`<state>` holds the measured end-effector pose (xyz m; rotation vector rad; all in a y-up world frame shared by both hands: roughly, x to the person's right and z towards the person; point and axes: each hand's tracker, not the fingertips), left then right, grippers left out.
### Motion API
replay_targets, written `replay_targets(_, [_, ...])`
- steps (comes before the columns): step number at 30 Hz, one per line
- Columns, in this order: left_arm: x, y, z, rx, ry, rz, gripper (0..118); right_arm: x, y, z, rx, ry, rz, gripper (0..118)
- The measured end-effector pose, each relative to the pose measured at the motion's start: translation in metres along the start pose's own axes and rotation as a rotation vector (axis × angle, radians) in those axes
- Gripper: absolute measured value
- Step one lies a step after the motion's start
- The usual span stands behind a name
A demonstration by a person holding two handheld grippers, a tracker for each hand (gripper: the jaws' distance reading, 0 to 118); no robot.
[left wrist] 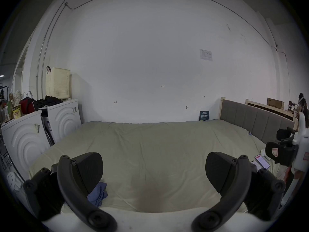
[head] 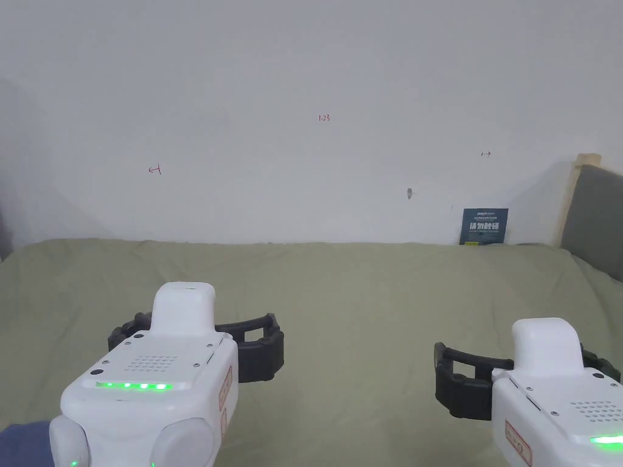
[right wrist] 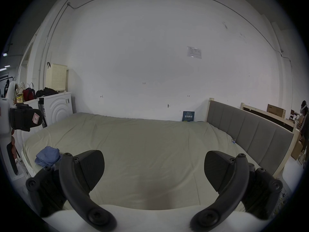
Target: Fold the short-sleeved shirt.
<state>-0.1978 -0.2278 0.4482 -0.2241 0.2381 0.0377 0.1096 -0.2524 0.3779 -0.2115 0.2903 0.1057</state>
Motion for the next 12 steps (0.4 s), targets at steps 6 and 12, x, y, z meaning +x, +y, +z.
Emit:
replay_targets(6, [0.008,0.001,-0.003,-0.080,0.065,-0.051,118,-0.002,-0.001,-0.001,-0.010,0.011,0.001,118])
replay_targets(12, [-0.002,0.001,0.003,-0.034,-0.122,0.131,118,-0.008,0.000,0.000,-0.010,0.021,0.013,118])
